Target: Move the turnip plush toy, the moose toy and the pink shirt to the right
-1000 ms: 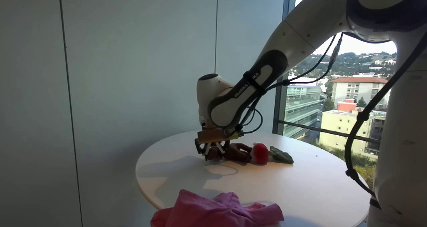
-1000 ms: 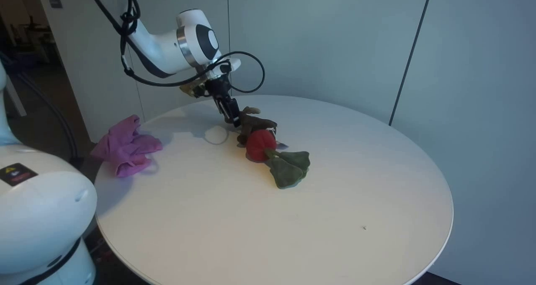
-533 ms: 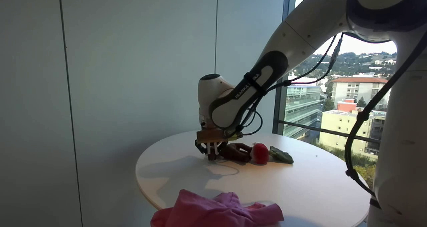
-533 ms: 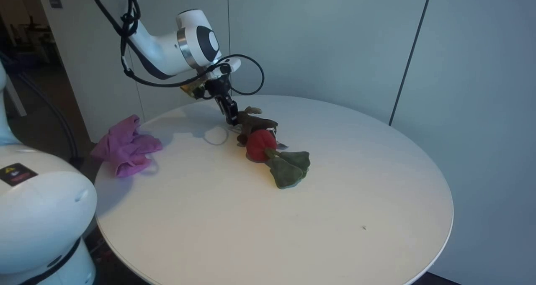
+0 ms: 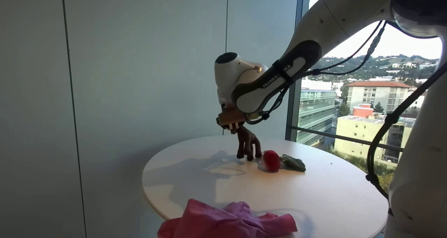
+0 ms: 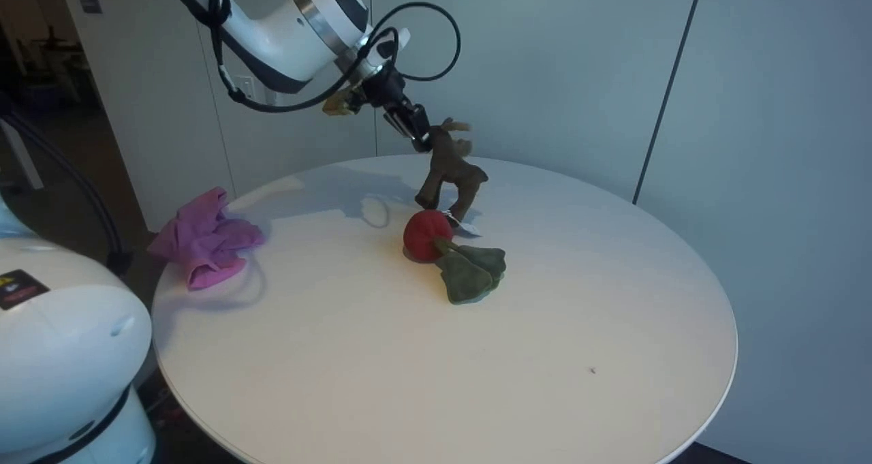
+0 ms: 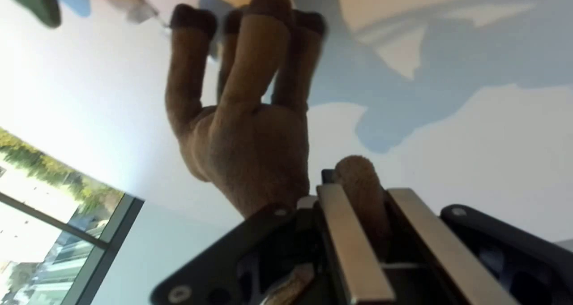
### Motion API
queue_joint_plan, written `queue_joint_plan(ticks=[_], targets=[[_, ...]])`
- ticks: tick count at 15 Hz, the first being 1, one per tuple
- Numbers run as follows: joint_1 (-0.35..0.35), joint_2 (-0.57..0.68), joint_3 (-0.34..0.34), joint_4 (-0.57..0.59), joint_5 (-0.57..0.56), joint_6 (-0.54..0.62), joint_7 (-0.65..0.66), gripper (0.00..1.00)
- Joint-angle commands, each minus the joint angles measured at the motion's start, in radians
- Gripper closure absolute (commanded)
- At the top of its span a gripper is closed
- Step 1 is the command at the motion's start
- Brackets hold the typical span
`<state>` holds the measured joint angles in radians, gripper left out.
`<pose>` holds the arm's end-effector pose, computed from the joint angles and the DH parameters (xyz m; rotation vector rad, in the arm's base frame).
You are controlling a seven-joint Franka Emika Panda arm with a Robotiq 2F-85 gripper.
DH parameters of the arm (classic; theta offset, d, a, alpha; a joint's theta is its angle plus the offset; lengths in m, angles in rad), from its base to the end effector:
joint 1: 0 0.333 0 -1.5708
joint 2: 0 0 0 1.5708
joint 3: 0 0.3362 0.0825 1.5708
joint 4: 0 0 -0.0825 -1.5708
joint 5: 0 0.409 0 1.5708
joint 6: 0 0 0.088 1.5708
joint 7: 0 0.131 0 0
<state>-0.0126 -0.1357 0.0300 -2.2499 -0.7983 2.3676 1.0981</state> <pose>0.5518 -0.0106 0.4391 2.5386 -0.7352 0.7287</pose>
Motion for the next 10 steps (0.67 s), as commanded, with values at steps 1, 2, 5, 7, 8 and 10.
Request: queue_joint_plan(ticks=[1, 2, 5, 7, 8, 10], targets=[[-0.062, -0.084, -0.011, 0.062, -0.158, -0.111, 0.003, 0.92], [-0.078, -0.092, -0.012, 0.072, -0.206, -0.147, 0.019, 0.92], [-0.108, -0.097, -0.020, 0.053, -0.292, -0.293, 0.046, 0.92], [-0.100, -0.085, -0.038, 0.033, -0.223, -0.375, 0.025, 0.92], [-0.097, -0.078, -0.048, 0.024, -0.187, -0.396, 0.028, 0.92], [-0.102, -0.066, -0.063, -0.004, -0.130, -0.412, 0.087, 0.92]])
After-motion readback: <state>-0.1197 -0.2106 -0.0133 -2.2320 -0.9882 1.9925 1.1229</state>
